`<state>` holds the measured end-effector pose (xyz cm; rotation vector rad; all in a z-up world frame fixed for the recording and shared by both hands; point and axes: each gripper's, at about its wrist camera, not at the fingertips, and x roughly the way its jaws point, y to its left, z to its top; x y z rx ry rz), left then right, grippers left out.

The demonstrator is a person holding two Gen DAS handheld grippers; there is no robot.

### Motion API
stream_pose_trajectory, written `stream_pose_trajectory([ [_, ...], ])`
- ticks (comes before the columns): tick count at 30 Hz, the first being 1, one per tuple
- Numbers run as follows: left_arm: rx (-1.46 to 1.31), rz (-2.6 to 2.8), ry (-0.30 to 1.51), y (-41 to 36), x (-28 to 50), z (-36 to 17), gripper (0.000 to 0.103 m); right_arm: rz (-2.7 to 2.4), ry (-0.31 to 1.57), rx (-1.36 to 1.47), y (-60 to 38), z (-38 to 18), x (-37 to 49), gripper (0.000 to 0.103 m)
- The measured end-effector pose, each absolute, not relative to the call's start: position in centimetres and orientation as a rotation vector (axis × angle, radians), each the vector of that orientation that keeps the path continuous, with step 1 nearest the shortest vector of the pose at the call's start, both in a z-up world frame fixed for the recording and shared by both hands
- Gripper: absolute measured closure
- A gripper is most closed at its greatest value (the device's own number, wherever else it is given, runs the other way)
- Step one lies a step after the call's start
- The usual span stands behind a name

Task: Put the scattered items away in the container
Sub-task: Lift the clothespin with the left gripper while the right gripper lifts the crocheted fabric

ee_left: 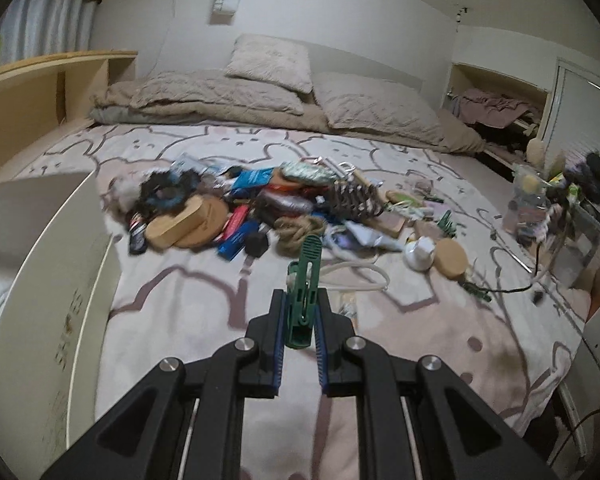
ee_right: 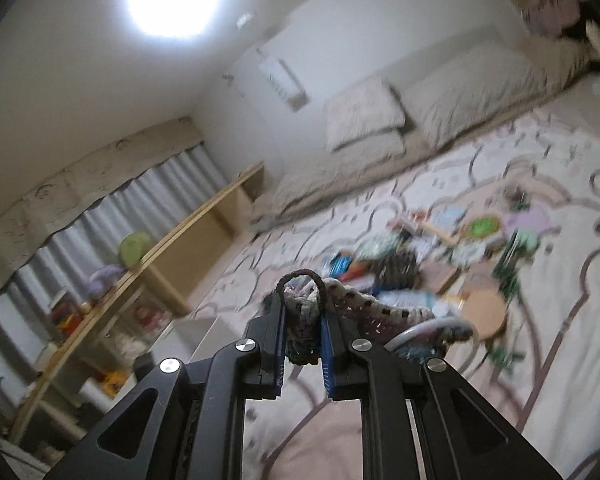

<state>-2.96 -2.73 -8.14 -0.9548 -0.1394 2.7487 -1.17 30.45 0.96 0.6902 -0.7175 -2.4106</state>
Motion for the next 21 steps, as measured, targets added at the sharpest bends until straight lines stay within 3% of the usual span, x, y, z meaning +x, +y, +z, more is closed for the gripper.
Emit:
stream_pose_trajectory([
  [6, -1.026, 2.763, -0.143, -3.9, -1.8, -9.9, 0.090, -2.268, -0.770, 0.647, 29.8, 2.1, 1.0, 0.088],
  [15, -1.045, 2.758, -0.186, -4.1, -0.8, -10.9, 0.090, -2.140, -0.672, 0.472, 26.8, 7.4, 3.0, 0.088],
  [21, -1.055, 2.753, -0.191, -4.2, -0.6, -11.2, 0.090, -2.182, -0.668, 0.621, 25.9, 4.1, 0.7, 0.088],
])
